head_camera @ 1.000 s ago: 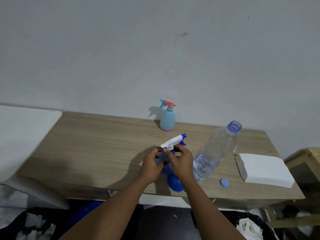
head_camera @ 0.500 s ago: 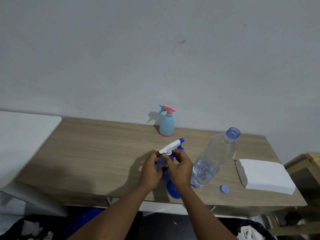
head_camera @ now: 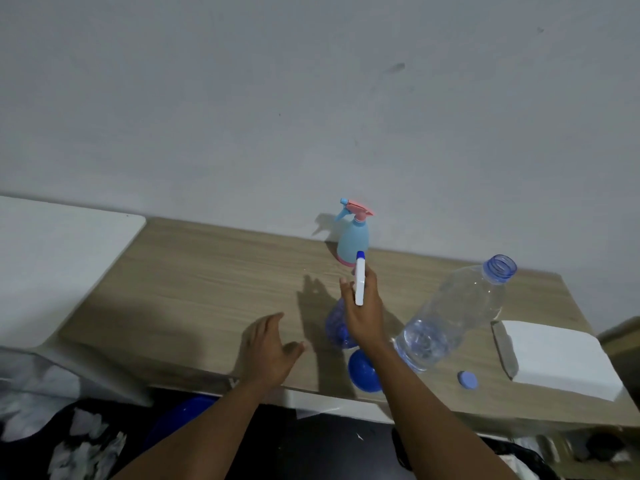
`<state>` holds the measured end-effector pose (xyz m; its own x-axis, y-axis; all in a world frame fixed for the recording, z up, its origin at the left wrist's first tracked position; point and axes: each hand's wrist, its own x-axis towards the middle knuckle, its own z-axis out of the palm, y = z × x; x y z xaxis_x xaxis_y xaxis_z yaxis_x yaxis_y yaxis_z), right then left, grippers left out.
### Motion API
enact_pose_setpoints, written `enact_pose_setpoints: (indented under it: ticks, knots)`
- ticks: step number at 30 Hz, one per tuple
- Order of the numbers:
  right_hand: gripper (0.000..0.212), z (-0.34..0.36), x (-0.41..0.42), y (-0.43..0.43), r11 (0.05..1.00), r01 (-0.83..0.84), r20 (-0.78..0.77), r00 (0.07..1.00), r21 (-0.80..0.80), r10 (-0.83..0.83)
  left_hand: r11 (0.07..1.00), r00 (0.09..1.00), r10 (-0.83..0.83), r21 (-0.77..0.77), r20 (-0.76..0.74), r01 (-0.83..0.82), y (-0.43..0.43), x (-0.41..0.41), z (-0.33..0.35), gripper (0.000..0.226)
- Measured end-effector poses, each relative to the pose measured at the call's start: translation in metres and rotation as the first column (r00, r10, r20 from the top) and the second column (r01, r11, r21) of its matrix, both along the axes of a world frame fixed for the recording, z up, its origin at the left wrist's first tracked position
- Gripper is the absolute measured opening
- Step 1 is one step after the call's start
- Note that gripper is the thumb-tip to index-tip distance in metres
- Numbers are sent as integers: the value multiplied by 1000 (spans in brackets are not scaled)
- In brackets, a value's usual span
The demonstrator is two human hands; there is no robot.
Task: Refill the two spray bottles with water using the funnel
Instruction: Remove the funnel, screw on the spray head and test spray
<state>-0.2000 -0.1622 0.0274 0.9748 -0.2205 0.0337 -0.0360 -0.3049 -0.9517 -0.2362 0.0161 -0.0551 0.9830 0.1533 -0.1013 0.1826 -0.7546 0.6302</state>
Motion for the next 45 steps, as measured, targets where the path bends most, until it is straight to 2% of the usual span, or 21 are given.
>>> enact_pose_setpoints:
  ticks: [3, 6, 9, 13, 16, 19, 21, 25, 31, 35, 38, 40, 43, 45]
  knots:
    - [25, 3, 9, 3, 1000, 7, -8, 1000, 16, -7, 988, 973, 73, 147, -220, -41, 30, -2, -15, 102]
    - [2, 4, 14, 7, 997, 25, 53, 998, 67, -29, 974, 914, 19, 213, -405, 74, 44, -2, -22, 117]
    - [23, 13, 16, 10, 999, -33, 93, 995, 27, 30, 971, 876, -54, 180, -478, 158, 48, 1, -23, 119]
    - [13, 25, 27, 11, 990, -106, -106, 988, 94, 116, 965, 832, -76, 169, -549, 200, 50, 4, -20, 120]
    - [24, 24, 31, 10, 969, -217, -269, 932, 121, 242, 963, 818, -83, 166, -569, 212, 50, 5, -18, 119]
    - [61, 21, 28, 7, 947, -319, -365, 886, -33, 285, 965, 810, -87, 151, -580, 212, 50, 4, -16, 120]
    - [73, 19, 23, 7, 940, -331, -392, 878, -81, 275, 967, 809, -91, 141, -580, 210, 51, 4, -15, 119]
    - [66, 23, 13, 2, 925, -366, -440, 851, -104, 287, 969, 808, -99, 130, -581, 212, 51, 2, -12, 119]
    - [75, 34, 2, 1, 900, -411, -581, 771, -143, 260, 971, 810, -109, 113, -577, 211, 51, 1, -10, 119]
    - [72, 32, 2, 2, 906, -384, -575, 788, -182, 219, 971, 808, -109, 113, -579, 211, 50, 1, -9, 119]
    - [62, 24, 5, -2, 883, -385, -553, 812, -268, 186, 971, 810, -106, 115, -577, 209, 50, 0, -9, 118]
    - [64, 19, 6, -9, 891, -336, -541, 831, -305, 129, 971, 809, -107, 114, -577, 210, 51, 0, -9, 118]
    - [69, 21, 6, -15, 933, -237, -521, 851, -271, 64, 970, 811, -108, 117, -576, 212, 51, 0, -11, 119]
    - [63, 25, 5, -14, 957, -179, -491, 870, -227, 47, 970, 810, -106, 119, -576, 212, 51, 0, -11, 119]
